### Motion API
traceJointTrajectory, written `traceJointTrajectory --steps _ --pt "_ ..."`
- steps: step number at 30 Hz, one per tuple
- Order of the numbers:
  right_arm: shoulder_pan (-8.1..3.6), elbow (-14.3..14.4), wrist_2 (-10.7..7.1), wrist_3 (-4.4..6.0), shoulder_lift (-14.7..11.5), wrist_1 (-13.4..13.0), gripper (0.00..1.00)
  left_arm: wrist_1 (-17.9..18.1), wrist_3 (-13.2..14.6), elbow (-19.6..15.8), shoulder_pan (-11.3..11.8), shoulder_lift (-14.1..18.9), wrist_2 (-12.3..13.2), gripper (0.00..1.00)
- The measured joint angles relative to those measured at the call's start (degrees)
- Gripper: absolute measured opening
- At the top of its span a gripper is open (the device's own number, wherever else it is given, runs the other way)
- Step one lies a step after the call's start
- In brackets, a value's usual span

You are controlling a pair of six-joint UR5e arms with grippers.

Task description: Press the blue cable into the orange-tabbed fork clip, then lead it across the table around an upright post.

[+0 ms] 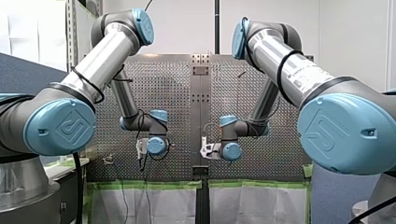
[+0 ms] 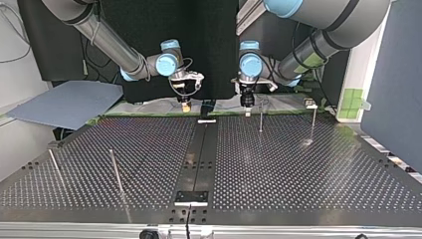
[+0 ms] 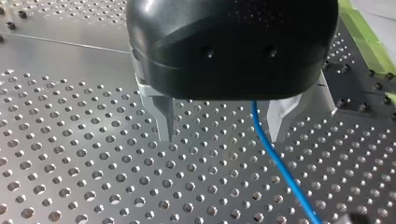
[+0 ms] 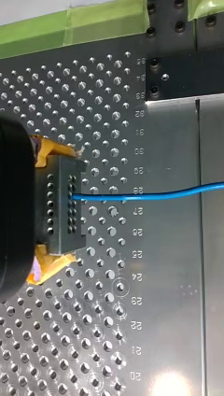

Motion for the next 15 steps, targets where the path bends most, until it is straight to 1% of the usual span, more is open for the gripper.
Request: traceJointTrajectory --steps 4,8,15 --pt "-0.01 0.0 0.0 -0.02 0.0 -0.1 0.0 -0.3 0.0 0.7 0.3 0.0 0.1 1.0" --pt "-0.01 0.0 0.0 -0.02 0.0 -0.1 0.0 -1.5 0.0 1.8 0.3 0.0 0.3 1.0" --pt "-0.01 0.0 0.06 0.07 0.0 -0.2 0.0 -2.1 0.0 2.2 0.4 -0.3 0.4 1.0"
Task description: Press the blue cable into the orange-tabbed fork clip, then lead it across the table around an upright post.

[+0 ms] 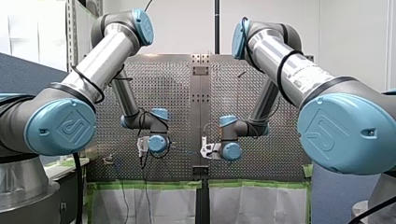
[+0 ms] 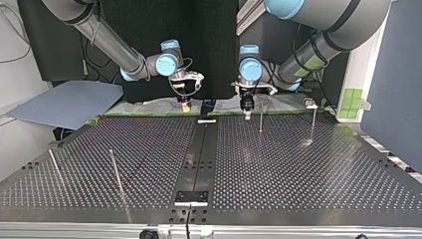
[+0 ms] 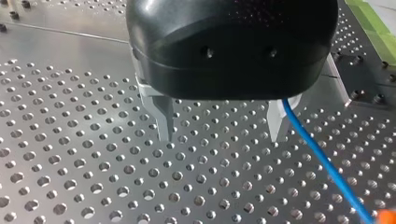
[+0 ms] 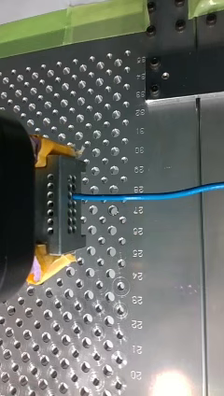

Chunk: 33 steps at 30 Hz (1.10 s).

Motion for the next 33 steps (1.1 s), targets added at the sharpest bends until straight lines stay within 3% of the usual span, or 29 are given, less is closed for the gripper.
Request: traceJointTrajectory --steps 9,31,33 --pt "0.02 0.0 -0.05 0.02 0.0 0.0 0.0 -0.6 0.2 1.3 -0.2 -3.3 -0.7 1.0" --pt "0.0 0.0 -0.32 0.05 0.0 0.3 0.0 -2.7 1.9 2.9 -0.2 -3.6 -3.0 1.0" --pt "-0.01 0.0 -0.32 0.04 0.0 0.3 0.0 -2.8 2.2 2.9 -0.3 -3.6 -3.9 0.94"
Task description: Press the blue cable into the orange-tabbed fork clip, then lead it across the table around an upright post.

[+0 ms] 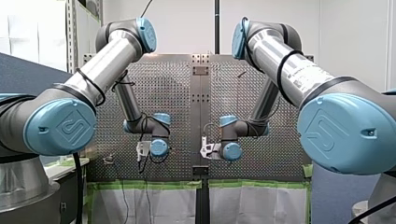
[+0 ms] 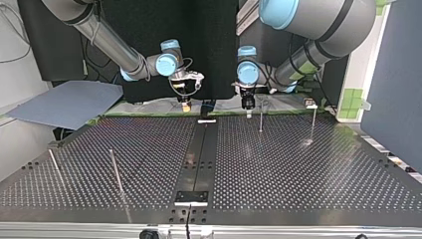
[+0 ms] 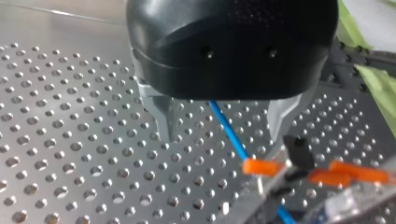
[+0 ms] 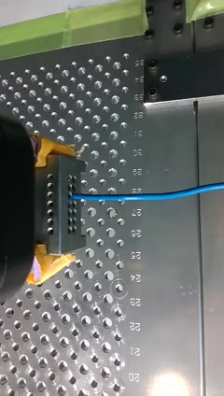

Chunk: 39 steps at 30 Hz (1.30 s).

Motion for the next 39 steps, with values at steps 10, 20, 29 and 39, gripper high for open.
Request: traceJointTrajectory --steps 10,20,29,39 --pt "-0.12 0.0 0.0 -0.04 0.0 0.1 0.0 -0.3 0.4 0.0 -0.3 0.0 -1.8 0.02" --pt "-0.15 0.0 0.0 -0.04 0.1 0.1 0.0 -1.7 0.4 0.4 -0.3 0.0 -1.8 0.02" --pt "-0.2 0.0 0.0 -0.07 0.1 0.6 0.0 -4.5 1.8 1.5 -0.5 0.2 -2.0 0.02" --pt "-0.67 -0.3 1.61 -0.4 -0.9 3.1 0.0 -9.4 2.2 2.3 -2.1 3.9 -2.3 0.02"
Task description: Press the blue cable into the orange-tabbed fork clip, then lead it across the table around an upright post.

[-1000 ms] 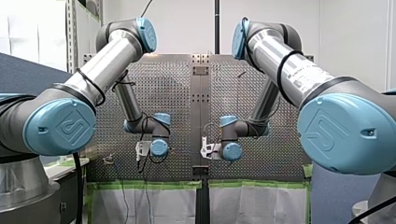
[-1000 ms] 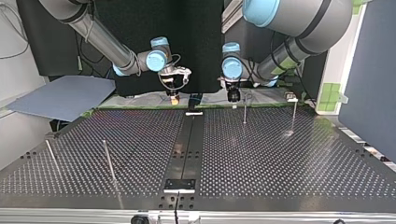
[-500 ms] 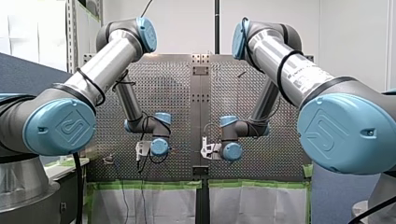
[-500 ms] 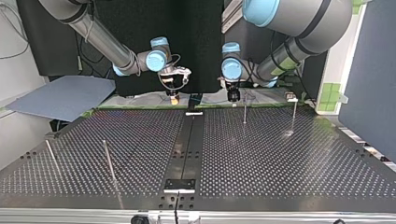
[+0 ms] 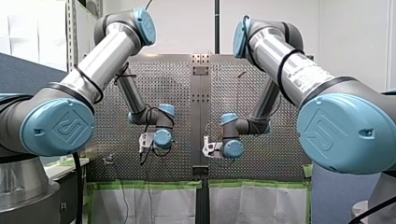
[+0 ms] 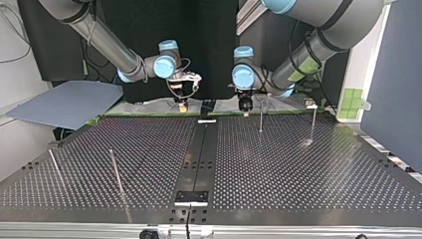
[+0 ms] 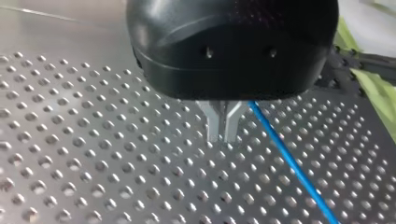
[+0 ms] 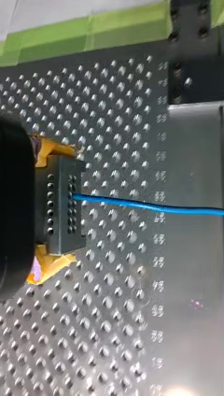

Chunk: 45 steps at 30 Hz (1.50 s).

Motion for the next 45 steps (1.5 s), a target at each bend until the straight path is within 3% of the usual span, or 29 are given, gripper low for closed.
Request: traceJointTrajectory --steps 11,32,45 --pt "0.08 -0.1 0.7 0.74 -5.2 3.3 0.0 -2.6 -1.4 0.0 -2.5 6.2 -2.4 0.02" --pt "-0.07 -0.1 0.43 1.15 -16.4 5.5 0.0 -6.4 -2.4 0.0 -6.1 16.0 -2.5 0.02" --pt "-0.05 -0.3 0.43 1.4 -23.6 7.4 0.0 -7.7 -2.3 0.0 -7.1 23.0 -2.5 0.02"
